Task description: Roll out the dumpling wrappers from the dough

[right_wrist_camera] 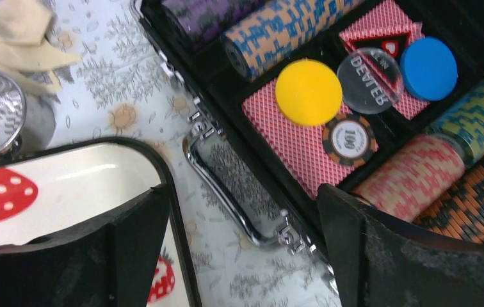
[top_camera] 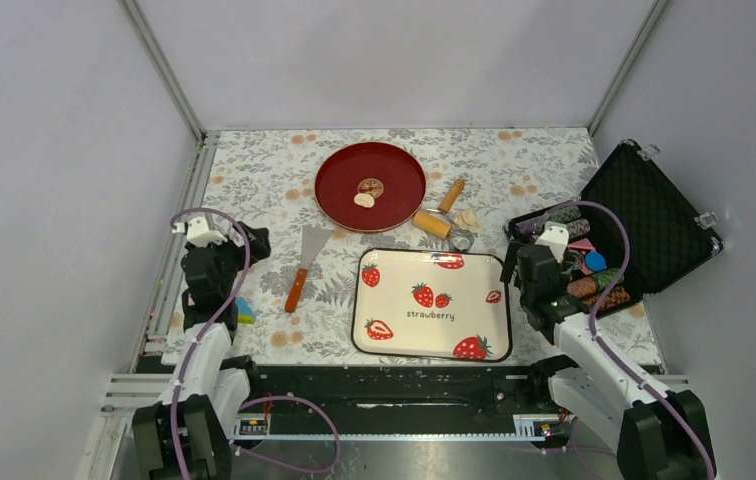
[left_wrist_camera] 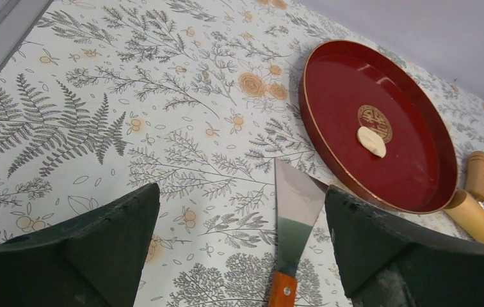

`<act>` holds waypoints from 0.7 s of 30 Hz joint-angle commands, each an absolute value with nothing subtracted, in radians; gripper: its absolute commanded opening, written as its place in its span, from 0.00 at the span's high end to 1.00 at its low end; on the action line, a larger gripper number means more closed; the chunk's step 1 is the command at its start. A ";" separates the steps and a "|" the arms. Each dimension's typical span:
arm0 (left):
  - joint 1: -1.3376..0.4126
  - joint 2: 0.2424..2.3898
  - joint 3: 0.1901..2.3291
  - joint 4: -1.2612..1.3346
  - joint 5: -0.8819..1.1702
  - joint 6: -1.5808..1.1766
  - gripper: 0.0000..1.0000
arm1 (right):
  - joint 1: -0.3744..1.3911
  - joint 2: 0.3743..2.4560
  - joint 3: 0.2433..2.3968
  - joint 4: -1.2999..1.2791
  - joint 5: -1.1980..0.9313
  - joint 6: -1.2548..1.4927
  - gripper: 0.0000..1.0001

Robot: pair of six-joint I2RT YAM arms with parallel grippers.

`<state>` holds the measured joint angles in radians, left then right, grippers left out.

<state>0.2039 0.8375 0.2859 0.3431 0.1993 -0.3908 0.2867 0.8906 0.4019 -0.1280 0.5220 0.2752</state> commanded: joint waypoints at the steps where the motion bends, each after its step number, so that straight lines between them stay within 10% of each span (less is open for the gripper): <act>1: 0.208 0.895 0.234 0.589 0.160 -0.315 0.01 | 0.281 0.884 0.240 0.455 0.608 0.099 0.11; 5: 0.190 0.982 0.216 0.682 0.139 -0.235 0.01 | 0.279 0.978 0.113 0.843 0.568 -0.023 0.10; 21: -0.025 1.339 0.259 1.003 -0.027 -0.040 0.01 | 0.163 1.339 0.328 0.893 0.552 0.026 0.01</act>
<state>0.0010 1.3453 0.2298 0.8654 0.0353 -0.0849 0.1772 1.3197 0.2573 0.8692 0.5770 0.0071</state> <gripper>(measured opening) 0.989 0.993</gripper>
